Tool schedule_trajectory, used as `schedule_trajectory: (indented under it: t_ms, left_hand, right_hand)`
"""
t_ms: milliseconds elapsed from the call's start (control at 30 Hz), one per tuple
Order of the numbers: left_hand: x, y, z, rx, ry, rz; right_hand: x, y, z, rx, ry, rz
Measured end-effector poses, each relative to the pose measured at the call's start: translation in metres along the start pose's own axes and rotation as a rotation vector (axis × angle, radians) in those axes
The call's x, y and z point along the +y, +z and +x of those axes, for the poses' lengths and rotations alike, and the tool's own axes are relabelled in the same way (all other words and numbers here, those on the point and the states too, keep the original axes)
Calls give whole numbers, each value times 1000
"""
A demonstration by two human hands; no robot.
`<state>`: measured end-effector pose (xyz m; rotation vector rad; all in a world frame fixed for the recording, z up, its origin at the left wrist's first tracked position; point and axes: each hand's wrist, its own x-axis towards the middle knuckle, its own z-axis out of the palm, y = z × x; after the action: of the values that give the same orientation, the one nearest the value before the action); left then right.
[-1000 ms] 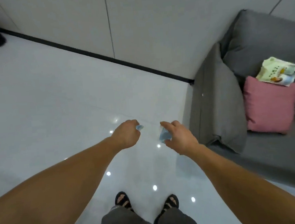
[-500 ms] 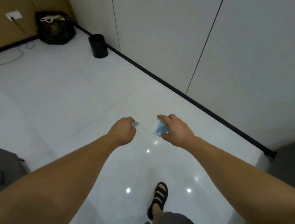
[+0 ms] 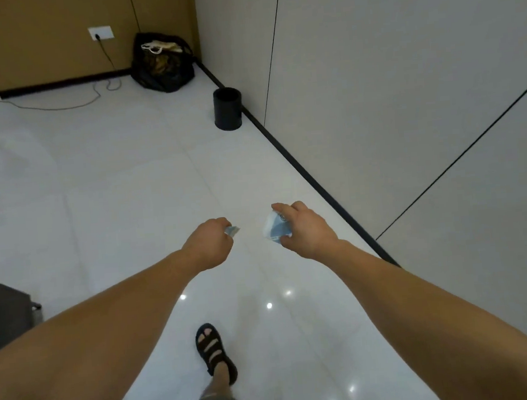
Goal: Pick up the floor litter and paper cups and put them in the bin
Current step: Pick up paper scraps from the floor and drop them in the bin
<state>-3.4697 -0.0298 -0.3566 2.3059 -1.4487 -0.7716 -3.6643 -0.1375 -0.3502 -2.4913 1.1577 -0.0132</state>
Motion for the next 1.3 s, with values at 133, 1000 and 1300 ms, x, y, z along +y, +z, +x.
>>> schedule_trajectory:
  t_ms: [133, 1000, 1300]
  left_hand:
    - [-9, -46, 88, 26, 19, -42]
    - [-15, -269, 575, 74, -96, 0]
    - [-53, -319, 786, 40, -67, -60]
  right_hand:
    - [-10, -21, 89, -3, 12, -15]
    - [26, -140, 646, -31, -104, 12]
    - [31, -149, 855, -70, -62, -16]
